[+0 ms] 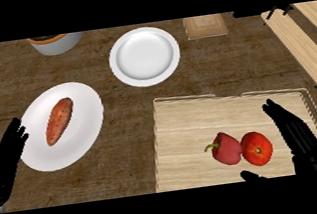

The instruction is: Pick the tomato from the tray and place it in the tiered shelf

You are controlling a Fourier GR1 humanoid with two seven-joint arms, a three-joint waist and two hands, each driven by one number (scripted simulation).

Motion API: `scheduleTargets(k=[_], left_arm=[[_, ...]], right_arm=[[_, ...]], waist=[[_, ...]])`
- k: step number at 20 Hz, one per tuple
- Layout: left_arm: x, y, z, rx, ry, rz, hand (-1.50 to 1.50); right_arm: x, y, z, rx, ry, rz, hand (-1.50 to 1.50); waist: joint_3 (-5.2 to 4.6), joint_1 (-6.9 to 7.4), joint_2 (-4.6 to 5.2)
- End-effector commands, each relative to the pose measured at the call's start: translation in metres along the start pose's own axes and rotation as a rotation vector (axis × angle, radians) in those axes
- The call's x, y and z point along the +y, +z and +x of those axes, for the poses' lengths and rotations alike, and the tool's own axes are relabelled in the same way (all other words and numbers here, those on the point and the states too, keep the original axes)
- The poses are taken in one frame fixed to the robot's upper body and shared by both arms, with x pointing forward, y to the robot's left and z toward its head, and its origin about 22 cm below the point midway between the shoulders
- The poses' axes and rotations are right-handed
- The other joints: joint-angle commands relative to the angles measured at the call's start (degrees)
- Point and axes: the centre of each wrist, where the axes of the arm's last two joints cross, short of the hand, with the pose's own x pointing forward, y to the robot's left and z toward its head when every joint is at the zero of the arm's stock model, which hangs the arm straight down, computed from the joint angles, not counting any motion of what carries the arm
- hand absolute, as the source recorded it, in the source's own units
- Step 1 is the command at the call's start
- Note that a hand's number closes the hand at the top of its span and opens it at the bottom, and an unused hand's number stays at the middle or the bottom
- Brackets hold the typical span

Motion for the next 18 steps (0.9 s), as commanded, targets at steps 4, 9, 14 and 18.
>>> scheduleTargets(k=[4,9,14,18], left_arm=[[-0.005,-0.005,0.002,-0.006,0.003,-0.018,0.00],[0.000,-0.007,-0.005,-0.007,-0.013,-0.036,0.00],[-0.013,-0.007,0.007,-0.028,-0.011,-0.041,0.00],[-0.007,-0.019,0.017,-0.034,-0.009,-0.042,0.00]], right_arm=[[-0.026,0.017,0.014,0.133,0.402,0.242,-1.50],[-0.034,0.020,0.041,0.202,0.612,0.370,-1.50],[-0.022,0.000,0.067,0.228,0.721,0.390,-1.50],[-0.022,-0.010,0.075,0.242,0.724,0.434,-1.50]], waist=[[-0.06,1.31,0.55],[0.03,2.70,0.88],[0.30,3.26,0.79],[0.33,2.67,0.81]])
